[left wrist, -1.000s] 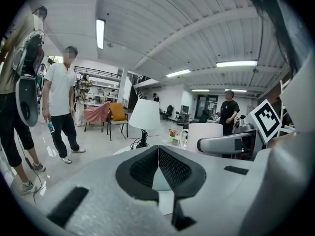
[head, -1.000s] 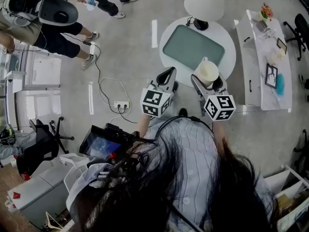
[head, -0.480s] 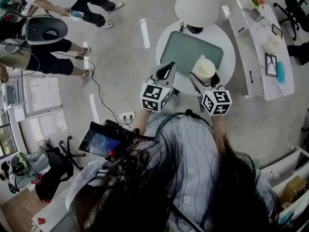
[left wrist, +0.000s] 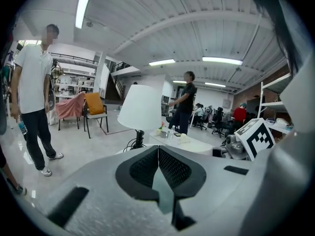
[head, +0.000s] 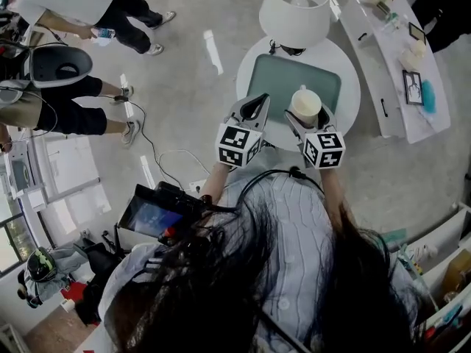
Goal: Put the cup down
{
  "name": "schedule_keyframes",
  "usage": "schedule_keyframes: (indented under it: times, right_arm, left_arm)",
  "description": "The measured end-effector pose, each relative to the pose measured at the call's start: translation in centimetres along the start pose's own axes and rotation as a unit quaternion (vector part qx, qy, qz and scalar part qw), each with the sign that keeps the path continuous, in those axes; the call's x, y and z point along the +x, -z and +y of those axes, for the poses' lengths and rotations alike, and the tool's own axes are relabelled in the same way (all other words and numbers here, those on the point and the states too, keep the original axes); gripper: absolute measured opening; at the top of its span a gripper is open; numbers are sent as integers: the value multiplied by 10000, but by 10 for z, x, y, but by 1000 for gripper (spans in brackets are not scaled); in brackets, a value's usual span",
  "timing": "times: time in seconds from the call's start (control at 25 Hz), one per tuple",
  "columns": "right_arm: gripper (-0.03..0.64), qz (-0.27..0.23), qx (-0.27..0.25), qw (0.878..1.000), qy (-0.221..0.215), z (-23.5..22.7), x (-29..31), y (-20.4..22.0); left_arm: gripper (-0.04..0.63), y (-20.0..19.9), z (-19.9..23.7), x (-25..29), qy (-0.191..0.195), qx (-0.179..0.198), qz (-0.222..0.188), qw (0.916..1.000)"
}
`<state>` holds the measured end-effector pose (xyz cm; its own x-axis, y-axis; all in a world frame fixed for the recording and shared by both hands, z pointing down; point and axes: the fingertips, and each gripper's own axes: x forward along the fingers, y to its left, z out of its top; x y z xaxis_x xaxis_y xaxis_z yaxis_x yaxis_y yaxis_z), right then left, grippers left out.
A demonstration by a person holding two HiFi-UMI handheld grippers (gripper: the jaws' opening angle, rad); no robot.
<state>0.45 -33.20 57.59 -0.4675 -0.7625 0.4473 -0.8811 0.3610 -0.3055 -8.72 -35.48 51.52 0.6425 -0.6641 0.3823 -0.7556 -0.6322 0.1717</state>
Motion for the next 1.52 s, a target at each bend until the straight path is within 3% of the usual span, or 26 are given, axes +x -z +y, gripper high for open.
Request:
schedule_keyframes:
  times: [0.68, 1.52]
  right_arm:
    - [420, 964, -280, 9949, -80, -15, 59, 66]
    - [420, 1001, -308, 9944, -129, -27, 101, 86]
  left_arm:
    - [15, 12, 21, 21, 114, 26, 266, 9996]
    - [15, 37, 31, 19, -42, 121, 487, 9987]
